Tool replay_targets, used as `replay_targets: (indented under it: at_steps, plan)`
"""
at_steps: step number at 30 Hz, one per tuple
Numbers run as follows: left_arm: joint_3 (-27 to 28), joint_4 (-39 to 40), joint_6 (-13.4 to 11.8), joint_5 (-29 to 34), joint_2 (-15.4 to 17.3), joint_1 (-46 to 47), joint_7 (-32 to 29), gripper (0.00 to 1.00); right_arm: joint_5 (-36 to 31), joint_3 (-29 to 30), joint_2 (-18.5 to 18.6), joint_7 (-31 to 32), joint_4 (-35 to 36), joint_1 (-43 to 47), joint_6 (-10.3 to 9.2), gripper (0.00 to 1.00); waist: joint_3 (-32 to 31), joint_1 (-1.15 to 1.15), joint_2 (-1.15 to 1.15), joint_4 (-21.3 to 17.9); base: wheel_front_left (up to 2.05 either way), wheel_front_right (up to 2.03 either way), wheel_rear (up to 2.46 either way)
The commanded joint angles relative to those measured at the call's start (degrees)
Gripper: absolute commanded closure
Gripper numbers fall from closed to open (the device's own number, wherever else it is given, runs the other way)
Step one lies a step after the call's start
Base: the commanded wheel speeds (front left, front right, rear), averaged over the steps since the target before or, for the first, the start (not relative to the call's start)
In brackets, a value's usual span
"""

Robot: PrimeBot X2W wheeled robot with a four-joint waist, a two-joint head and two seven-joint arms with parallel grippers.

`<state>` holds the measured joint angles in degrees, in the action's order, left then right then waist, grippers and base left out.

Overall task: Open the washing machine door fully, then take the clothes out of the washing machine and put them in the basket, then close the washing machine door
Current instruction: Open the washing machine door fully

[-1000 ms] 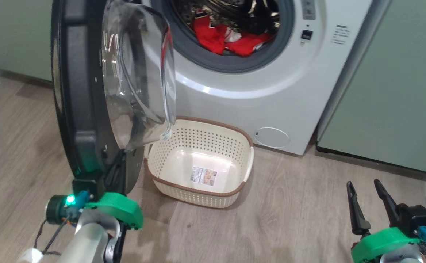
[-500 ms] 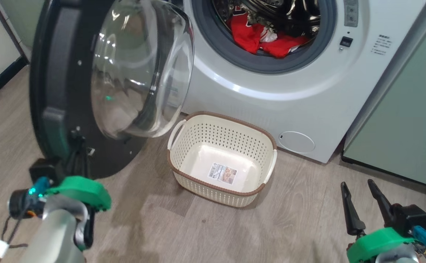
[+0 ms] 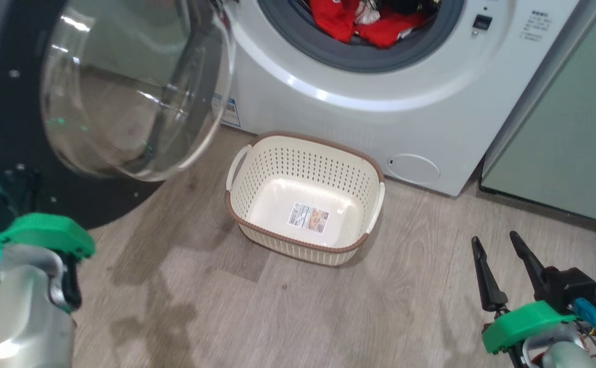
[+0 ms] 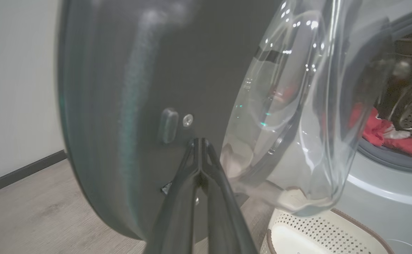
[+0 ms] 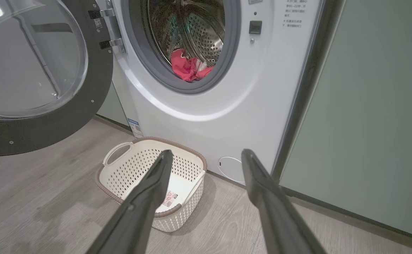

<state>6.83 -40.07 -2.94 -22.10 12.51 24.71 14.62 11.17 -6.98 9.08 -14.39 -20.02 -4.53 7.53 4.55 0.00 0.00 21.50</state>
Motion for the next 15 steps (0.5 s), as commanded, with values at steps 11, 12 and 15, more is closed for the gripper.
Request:
replay_targets:
  at_steps: [11,12,15]
  plan:
    - [13.4,-5.8,0.1,1.4,4.1,8.4,0.4,1.0,0.4,-2.6,2.3,-0.6,1.1,-4.8,-0.04,0.0,4.7,0.0,0.0,-2.5,0.0,0.0,0.0]
    - [14.2,-6.2,0.2,1.7,4.1,8.7,0.4,1.0,0.4,-2.7,2.3,-0.6,1.1,-4.9,-0.04,0.0,4.7,0.0,0.0,-2.6,0.0,0.0,0.0]
    - [15.9,-6.7,0.9,3.0,4.1,8.9,0.4,1.0,0.5,-3.1,2.1,-0.6,0.8,-5.2,-0.04,0.0,4.3,0.0,0.0,-3.2,0.0,0.0,0.0]
